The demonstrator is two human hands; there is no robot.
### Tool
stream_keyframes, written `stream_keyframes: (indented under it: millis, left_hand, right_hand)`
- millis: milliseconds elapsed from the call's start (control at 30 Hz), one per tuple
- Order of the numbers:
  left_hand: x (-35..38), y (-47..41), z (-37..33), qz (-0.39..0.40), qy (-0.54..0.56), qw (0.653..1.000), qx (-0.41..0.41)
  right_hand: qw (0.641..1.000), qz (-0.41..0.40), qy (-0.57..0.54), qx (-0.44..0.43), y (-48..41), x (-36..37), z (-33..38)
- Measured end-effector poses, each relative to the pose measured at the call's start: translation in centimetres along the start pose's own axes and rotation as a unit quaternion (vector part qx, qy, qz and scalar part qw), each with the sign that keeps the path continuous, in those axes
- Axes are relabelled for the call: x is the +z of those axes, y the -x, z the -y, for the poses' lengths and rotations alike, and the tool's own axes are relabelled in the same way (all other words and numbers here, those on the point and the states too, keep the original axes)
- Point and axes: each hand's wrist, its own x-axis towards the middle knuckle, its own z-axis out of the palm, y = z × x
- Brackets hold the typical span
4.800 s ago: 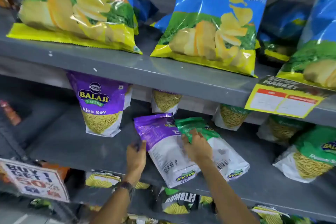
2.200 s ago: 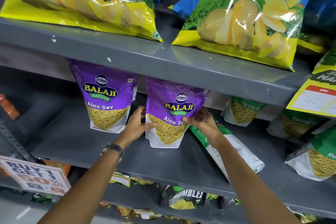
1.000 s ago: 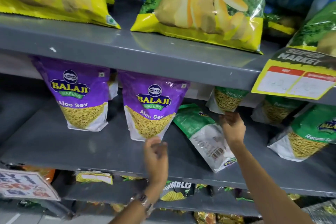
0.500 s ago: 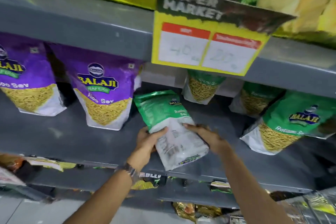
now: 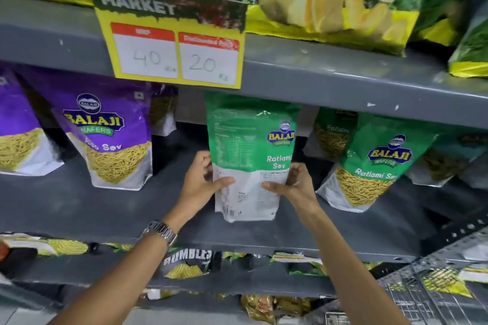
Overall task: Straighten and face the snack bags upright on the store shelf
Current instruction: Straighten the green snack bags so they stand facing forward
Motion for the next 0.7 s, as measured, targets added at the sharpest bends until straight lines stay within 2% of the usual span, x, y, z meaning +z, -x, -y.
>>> stream_keyframes:
  millis: [133, 333, 500, 533, 600, 700]
  left_hand:
    - [1.0, -1.2, 0.6, 0.006, -0.031, 0.999, 0.037]
    - [1.3, -1.6, 0.7, -0.009, -0.004, 1.0, 0.029]
    - [4.4, 3.4, 0.8, -0.196, -0.048, 0.977, 0.07]
    - [5.4, 4.6, 1.0, -0.195, -0.047, 0.977, 0.069]
    - [7.3, 6.2, 1.4, -0.142, -0.039, 0.988, 0.043]
    - [9.1, 6.7, 1.7, -0.08, -0.044, 0.995, 0.032]
  right_hand:
    - [0.999, -0.007, -0.018, -0.035, -0.4, -0.4, 0.1]
    - [0.996, 0.052, -0.029, -0.062, -1.3, -0.8, 1.9]
    - [0.989, 0.052, -0.131, -0.049, -2.3, -1.5, 4.0]
    - [0.988, 0.059, -0.134, -0.044, -2.5, -1.5, 4.2]
    - [0.988, 0.071, -0.133, -0.04, -2.6, -1.4, 4.4]
    - [0.99, 0.05, -0.121, -0.047, -2.1, -1.4, 4.4]
